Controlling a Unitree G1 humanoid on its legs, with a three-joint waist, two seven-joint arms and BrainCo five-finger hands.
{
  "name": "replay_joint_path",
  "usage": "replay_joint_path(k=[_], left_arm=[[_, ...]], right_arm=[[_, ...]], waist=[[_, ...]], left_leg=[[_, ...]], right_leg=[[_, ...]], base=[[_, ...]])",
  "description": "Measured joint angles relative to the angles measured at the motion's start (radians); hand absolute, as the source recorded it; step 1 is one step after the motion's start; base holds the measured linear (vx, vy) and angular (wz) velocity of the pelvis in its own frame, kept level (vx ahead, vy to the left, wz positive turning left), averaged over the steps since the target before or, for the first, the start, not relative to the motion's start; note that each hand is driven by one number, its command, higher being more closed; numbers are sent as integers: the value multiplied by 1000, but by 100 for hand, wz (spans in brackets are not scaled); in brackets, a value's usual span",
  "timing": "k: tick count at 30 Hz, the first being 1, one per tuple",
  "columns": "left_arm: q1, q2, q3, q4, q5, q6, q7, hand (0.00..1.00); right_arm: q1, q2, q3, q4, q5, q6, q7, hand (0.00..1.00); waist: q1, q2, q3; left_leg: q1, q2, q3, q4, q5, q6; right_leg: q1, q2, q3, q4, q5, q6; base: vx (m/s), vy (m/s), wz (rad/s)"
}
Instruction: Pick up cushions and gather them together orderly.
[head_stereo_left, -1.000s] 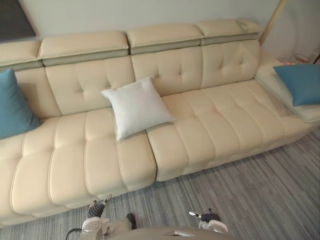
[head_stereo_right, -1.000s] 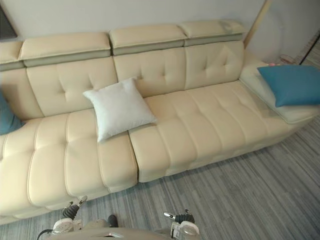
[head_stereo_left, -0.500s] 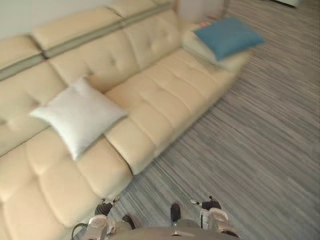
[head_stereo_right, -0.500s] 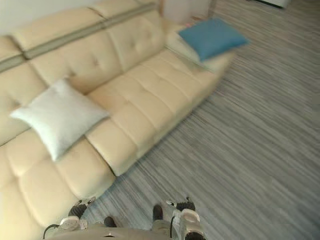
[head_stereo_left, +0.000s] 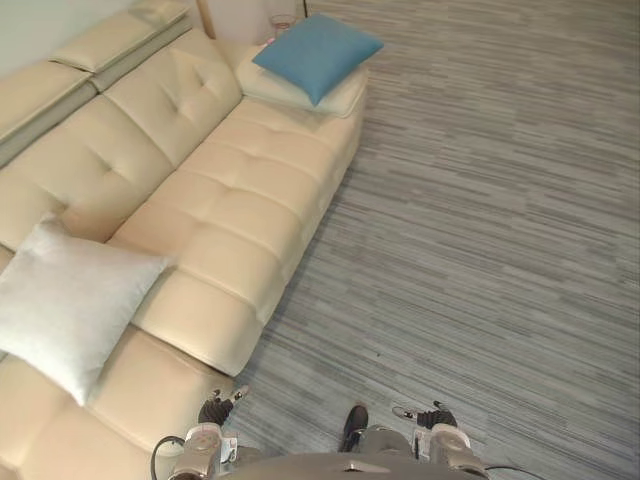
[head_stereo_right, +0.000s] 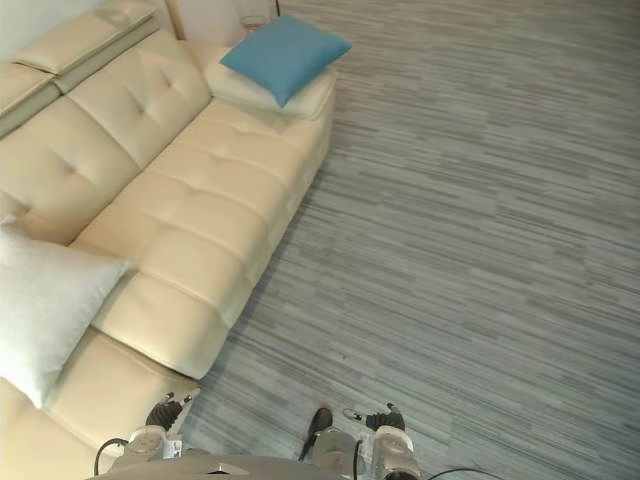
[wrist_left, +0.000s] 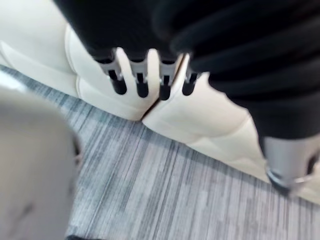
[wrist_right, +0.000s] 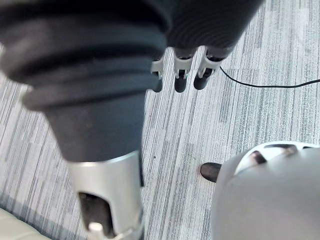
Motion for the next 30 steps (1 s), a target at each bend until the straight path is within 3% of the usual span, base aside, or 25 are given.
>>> replay_joint_path(k=[1,2,4,6,8,10,12,14,17,19,20,21,22,24,25,28,30], left_arm=[[0,0,-2,-1,0,0,0,0],[-9,-2,-5,-5,1,0,-1,0],[-8,-6,-22,-28,1,-2,-3,0],[-8,-5,-20,-41,1,-2,-3,0],[-8,-8,-18,-50,2,-1,-4,0],[1,-35,13,-65,5,-2,-8,0],[0,-34,21,-62,6,-1,-9,0],[-3,-17,30,-73,4,-2,-10,0],[-4,-13,66,-66,4,-10,-12,0],[12,-15,65,-61,4,-10,-12,0],[12,-3,65,-53,1,-10,-13,0],[11,2,58,-45,5,-10,-12,0],[10,15,53,-22,4,-8,-12,0],[8,38,45,-23,5,-4,-12,0],[9,46,19,-18,5,0,-11,0],[-1,45,9,-11,5,2,-11,0],[-3,36,3,-5,6,2,-10,0]], right_arm=[[-1,-1,8,0,9,0,-1,0],[-10,-4,14,2,16,1,-2,0],[-25,-19,12,14,17,0,-11,0],[-26,-14,13,18,20,0,-13,0],[-20,-5,12,4,20,1,-13,0],[-8,-2,12,-16,20,0,-14,0],[-4,7,11,-43,21,0,-14,0],[10,28,11,-41,21,2,-17,0],[-11,48,14,-23,13,6,-12,0],[-13,36,11,12,10,13,-10,0],[-16,30,11,24,10,14,-9,0],[-14,30,9,25,10,13,-3,0],[-17,27,9,28,10,13,7,0],[-30,28,-9,31,14,8,13,0],[-35,26,-10,42,11,7,13,0],[-38,29,-2,38,12,3,15,0],[-57,25,4,33,12,-1,17,0]], waist=[[1,0,1],[11,-5,14],[25,4,32],[42,11,35],[44,16,39],[64,42,36],[63,36,40],[72,-19,33],[87,-34,33],[98,-3,2],[93,-19,-4],[85,-20,-14],[67,-45,-17],[53,-57,-7],[49,-56,1],[44,-53,6],[31,-43,14]], left_leg=[[-38,2,-56,54,14,19],[-94,-42,-183,88,-42,-12],[-131,-177,-333,28,-134,-5],[-155,-246,-373,-99,-137,-1],[-178,-268,-390,-204,-133,-3],[-155,-278,-384,-299,-58,9],[-143,-278,-351,-314,-58,11],[-116,-291,-280,-294,-50,23],[-205,-292,-304,-77,-93,73],[-198,-319,-358,-164,-108,92],[-171,-340,-331,-156,-146,104],[-161,-352,-322,-162,-159,108],[-127,-370,-305,-164,-181,119],[-51,-389,-300,-197,-192,133],[24,-389,-309,-242,-193,135],[149,-364,-320,-341,-191,132],[189,-346,-321,-381,-191,131]], right_leg=[[2,0,15,-2,2,-4],[5,0,49,-15,6,-13],[12,-6,134,-37,12,-22],[14,-5,181,-44,10,-18],[15,-3,205,-43,3,-8],[23,22,242,-38,-7,22],[-9,8,226,103,-60,32],[41,-7,233,103,-120,54],[112,-14,312,-12,-107,71],[56,-27,373,108,-192,104],[19,-53,404,228,-248,134],[-4,-65,406,298,-263,149],[-84,-102,384,483,-251,148],[-145,-152,339,682,-219,132],[-164,-163,273,758,-254,82],[-221,-134,139,706,-303,36],[-282,-101,119,600,-296,32]], base=[[54,5,-51],[70,83,-62],[47,90,-85],[42,103,-88],[60,167,-87],[113,194,-98],[138,110,-45],[266,71,-36],[279,106,-74],[188,190,-90],[194,168,-70],[282,165,-45],[277,91,-21],[402,103,-5],[439,63,9],[398,-16,7],[407,-89,6]])
